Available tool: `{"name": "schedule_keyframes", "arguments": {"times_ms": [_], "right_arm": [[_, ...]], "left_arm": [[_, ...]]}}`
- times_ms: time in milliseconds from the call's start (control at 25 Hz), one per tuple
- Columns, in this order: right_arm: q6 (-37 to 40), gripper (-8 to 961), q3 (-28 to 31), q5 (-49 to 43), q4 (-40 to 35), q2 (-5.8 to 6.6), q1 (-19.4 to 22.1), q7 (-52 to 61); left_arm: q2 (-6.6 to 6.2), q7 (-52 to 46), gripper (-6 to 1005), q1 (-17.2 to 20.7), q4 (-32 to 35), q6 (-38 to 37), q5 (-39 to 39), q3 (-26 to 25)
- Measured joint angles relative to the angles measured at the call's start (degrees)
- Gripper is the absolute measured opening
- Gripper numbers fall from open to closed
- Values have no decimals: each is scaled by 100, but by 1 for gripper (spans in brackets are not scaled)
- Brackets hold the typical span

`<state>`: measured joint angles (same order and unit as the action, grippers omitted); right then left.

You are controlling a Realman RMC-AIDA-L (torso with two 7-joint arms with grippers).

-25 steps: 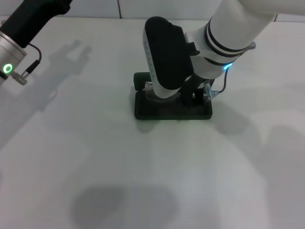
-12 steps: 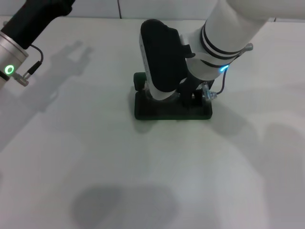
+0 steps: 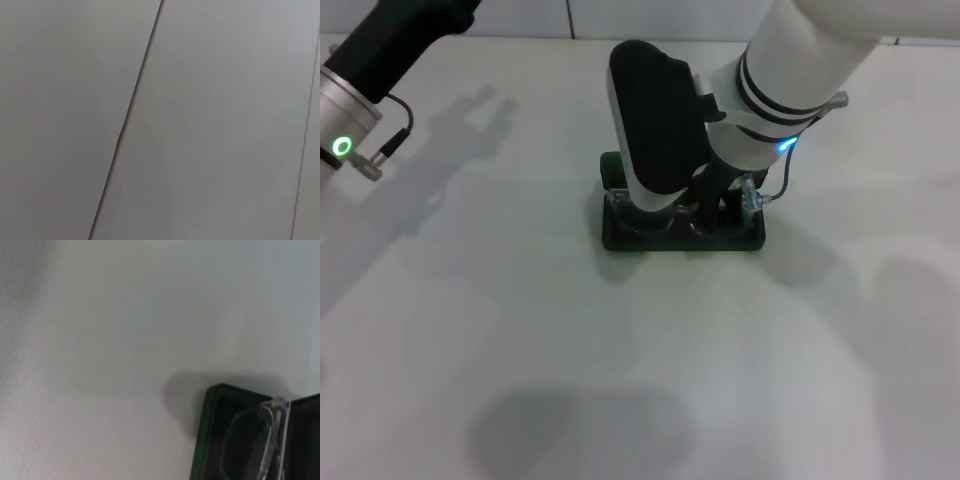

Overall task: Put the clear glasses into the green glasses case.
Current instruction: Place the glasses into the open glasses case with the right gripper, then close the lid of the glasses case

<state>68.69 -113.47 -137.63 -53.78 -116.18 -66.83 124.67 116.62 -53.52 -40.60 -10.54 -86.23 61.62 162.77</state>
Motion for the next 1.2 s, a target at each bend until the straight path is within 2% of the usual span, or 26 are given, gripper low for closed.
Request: {"name": "schedule_keyframes", "arguments": {"times_ms": [200,400,640,840,960,1080,1200], "right_arm": [[-41,159,-20,-86,-196,0,144,28],[-34,325,132,-174,-538,0,357,37],[258,444,911,-246,-1476,10,996,-74],[533,447,1673,178,-2167,9,1713,-489],[868,449,2493,940,-2473,32,2381,-1006],[1243,455,3271,1952,-2547,43,3054,-1709],[1607,460,3805,2821,-2341,44,3670,-2433]], "left_arm": [[2,0,576,9,0,-9,-8,0],[-4,0,577,50,0,-14,-16,7],[-30,-82,578,62,0,-17,-24,17],[-61,-241,579,59,-80,-17,-102,18],[-66,-281,580,36,-197,-7,-212,18],[-17,-287,581,61,-242,93,-77,-22],[87,-238,581,188,-258,176,376,-52]]}}
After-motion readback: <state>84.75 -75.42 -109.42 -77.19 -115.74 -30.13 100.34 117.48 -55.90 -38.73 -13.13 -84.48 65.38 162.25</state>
